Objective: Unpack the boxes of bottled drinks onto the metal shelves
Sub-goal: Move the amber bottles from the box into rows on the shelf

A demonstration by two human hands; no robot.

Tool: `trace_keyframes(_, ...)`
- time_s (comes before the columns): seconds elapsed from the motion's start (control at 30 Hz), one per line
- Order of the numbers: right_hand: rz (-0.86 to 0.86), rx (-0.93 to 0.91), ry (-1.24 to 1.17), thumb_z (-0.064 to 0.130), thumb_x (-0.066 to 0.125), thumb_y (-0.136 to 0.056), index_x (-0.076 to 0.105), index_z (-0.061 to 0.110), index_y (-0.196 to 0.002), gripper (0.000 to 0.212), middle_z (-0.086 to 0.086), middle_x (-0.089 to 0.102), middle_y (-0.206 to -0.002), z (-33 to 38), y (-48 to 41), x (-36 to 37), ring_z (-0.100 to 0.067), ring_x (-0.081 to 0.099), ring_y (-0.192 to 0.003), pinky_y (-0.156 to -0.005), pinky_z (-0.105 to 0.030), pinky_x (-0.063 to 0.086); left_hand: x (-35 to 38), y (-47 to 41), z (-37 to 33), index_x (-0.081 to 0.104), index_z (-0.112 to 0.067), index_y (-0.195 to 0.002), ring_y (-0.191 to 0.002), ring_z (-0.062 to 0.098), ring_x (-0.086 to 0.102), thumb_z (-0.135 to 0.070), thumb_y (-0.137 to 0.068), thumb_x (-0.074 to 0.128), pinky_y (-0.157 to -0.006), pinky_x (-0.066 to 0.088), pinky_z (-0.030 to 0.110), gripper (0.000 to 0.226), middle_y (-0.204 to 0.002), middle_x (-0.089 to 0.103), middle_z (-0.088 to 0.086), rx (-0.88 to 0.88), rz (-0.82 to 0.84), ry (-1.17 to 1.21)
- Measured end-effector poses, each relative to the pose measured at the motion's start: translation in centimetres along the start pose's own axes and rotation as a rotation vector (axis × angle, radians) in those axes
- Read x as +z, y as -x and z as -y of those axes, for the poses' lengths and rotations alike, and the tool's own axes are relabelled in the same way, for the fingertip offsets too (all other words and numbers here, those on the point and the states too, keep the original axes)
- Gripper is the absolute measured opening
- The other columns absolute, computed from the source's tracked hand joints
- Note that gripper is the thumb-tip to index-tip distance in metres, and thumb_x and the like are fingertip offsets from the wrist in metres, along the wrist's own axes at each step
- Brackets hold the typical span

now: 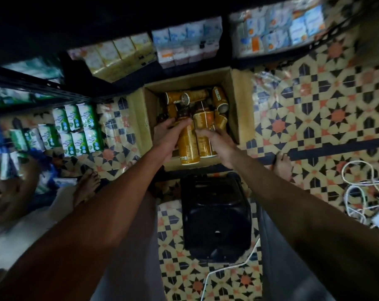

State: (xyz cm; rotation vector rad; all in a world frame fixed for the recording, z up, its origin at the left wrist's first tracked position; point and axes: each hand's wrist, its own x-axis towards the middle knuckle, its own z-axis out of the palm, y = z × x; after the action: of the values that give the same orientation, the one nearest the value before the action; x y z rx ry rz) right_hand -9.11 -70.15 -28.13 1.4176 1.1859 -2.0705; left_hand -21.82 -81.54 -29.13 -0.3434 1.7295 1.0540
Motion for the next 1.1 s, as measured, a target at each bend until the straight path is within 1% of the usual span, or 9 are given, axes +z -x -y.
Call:
trace_keyframes(0.07,-0.025,-0.013,-0.015,0.039,0.070,-0.090,0.050,0.031,-0.135,0.050,0.000,0.064,-0.128,0.9,3.4,0.3,-0.021,0.059,-0.121,-0.104,-0.043,0.046,-0.2,3.4,-1.8,0.060,-0.023,-0.133,-0.101,0.017,0.071,-0.050,-0.066,0.084,-0.089,0.057,0.049,0.076,-0.112,0.073,-0.001,0.009,0.006,0.004)
trace_keyframes(0.13,-0.037,-0.040,-0.024,0.040,0.074,-0.087,0.052,0.033,-0.130,0.049,-0.001,0.065,-0.128,2.3,6.9,0.9,-0.022,0.061,-0.120,-0.106,-0.047,0.046,-0.3,6.7,-3.5,0.062,-0.022,-0.129,-0.100,0.018,0.070,-0.047,-0.071,0.083,-0.089,0.057,0.049,0.066,-0.111,0.073,-0.001,0.030,0.011,0.005)
trace_keyframes(0.23,-0.063,-0.098,0.007,0.050,0.079,-0.076,0.053,0.027,-0.137,0.071,0.001,0.065,-0.129,4.5,12.1,1.9,-0.021,0.061,-0.120,-0.108,-0.049,0.045,-0.4,12.1,-6.0,0.067,-0.024,-0.120,-0.099,0.019,0.071,-0.040,-0.079,0.080,-0.088,0.058,0.049,0.046,-0.107,0.075,-0.001,0.065,0.013,0.034)
trace_keyframes(0.33,-0.070,-0.142,0.036,0.055,0.078,-0.072,0.052,0.030,-0.140,0.078,0.003,0.065,-0.128,6.8,17.4,2.6,-0.020,0.061,-0.119,-0.107,-0.048,0.045,-0.1,17.8,-8.6,0.068,-0.026,-0.119,-0.098,0.020,0.071,-0.041,-0.079,0.080,-0.086,0.058,0.049,0.045,-0.107,0.074,0.000,0.080,-0.018,0.056)
trace_keyframes(0.5,-0.069,-0.194,0.012,0.032,0.073,-0.090,0.056,0.022,-0.135,0.050,-0.003,0.071,-0.118,10.3,25.6,3.3,-0.022,0.070,-0.104,-0.086,-0.039,0.058,0.0,25.9,-12.3,0.069,-0.031,-0.112,-0.098,0.027,0.072,-0.044,-0.067,0.087,-0.082,0.058,0.056,0.051,-0.107,0.074,0.005,0.097,-0.018,0.181)
trace_keyframes(0.7,-0.057,-0.263,0.076,0.045,0.076,-0.082,0.056,0.031,-0.133,0.056,0.000,0.072,-0.116,14.1,34.1,4.1,-0.019,0.070,-0.105,-0.094,-0.046,0.056,-0.4,34.2,-16.6,0.069,-0.024,-0.117,-0.093,0.024,0.074,-0.045,-0.059,0.089,-0.084,0.059,0.048,0.065,-0.101,0.076,0.005,0.212,-0.030,0.222)
trace_keyframes(0.83,-0.065,-0.340,0.147,0.046,0.077,-0.081,0.060,0.033,-0.128,0.051,0.004,0.073,-0.114,16.6,38.1,3.9,-0.015,0.071,-0.101,-0.092,-0.043,0.057,-0.3,39.1,-19.4,0.065,-0.021,-0.111,-0.084,0.015,0.072,-0.023,-0.077,0.084,-0.068,0.059,0.030,0.039,-0.094,0.074,0.001,0.281,-0.032,0.246)
trace_keyframes(0.93,-0.056,-0.403,0.195,0.045,0.082,-0.075,0.064,0.033,-0.123,0.053,0.006,0.074,-0.111,18.4,40.2,3.3,-0.015,0.071,-0.102,-0.094,-0.042,0.056,-0.6,41.0,-21.0,0.062,-0.019,-0.124,-0.094,0.019,0.072,-0.031,-0.067,0.089,-0.083,0.060,0.039,0.064,-0.108,0.074,0.005,0.352,0.007,0.198)
trace_keyframes(1.1,-0.045,-0.537,0.252,0.033,0.087,-0.073,0.063,0.029,-0.125,0.057,0.004,0.074,-0.112,22.6,43.1,2.9,-0.016,0.072,-0.101,-0.096,-0.045,0.056,-1.4,43.9,-25.2,0.058,-0.020,-0.124,-0.095,0.019,0.069,-0.018,-0.075,0.084,-0.080,0.056,0.036,0.055,-0.106,0.072,0.005,0.506,0.035,0.171)
